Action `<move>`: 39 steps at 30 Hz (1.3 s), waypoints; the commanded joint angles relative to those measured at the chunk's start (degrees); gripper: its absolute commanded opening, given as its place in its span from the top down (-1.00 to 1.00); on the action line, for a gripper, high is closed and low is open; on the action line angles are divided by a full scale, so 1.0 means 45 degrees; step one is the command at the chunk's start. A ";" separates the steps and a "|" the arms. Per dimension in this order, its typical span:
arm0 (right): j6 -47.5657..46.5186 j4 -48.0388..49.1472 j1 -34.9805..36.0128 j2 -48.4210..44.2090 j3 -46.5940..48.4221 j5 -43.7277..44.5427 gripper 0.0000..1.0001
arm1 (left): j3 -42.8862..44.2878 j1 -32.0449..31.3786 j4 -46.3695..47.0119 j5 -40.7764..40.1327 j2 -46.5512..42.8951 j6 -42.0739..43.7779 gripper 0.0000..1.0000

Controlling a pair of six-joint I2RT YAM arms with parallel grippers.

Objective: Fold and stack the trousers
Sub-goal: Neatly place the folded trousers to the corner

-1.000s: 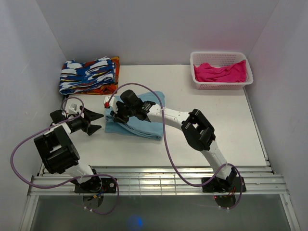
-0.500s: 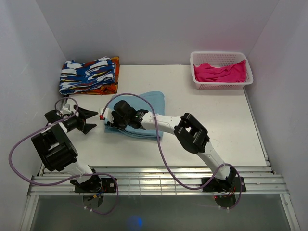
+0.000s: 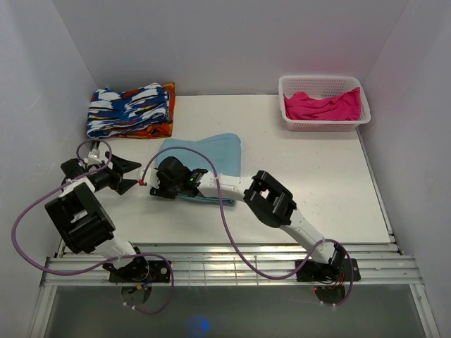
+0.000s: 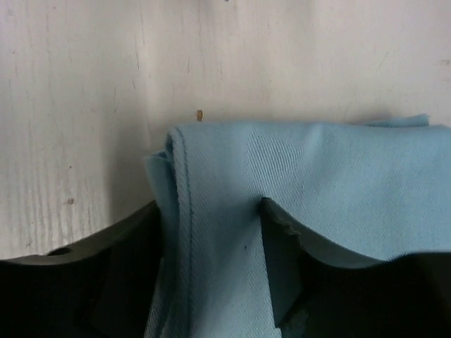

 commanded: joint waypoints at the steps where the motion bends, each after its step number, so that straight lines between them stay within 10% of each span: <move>1: -0.0743 -0.0275 0.0005 0.0951 0.0049 0.1049 -0.04 | 0.0154 0.0059 -0.0306 0.0069 -0.0708 0.0460 -0.96; 5: -0.0804 -0.0218 0.0005 0.0953 -0.0283 0.1127 0.84 | -0.0158 0.0059 -0.0305 -0.0086 -0.0767 0.0538 -0.96; 39: 0.2205 0.2146 -0.0347 -0.2232 -0.1124 -0.0690 0.85 | -0.1643 -0.4121 0.3483 -0.1866 0.1420 -0.4168 -0.96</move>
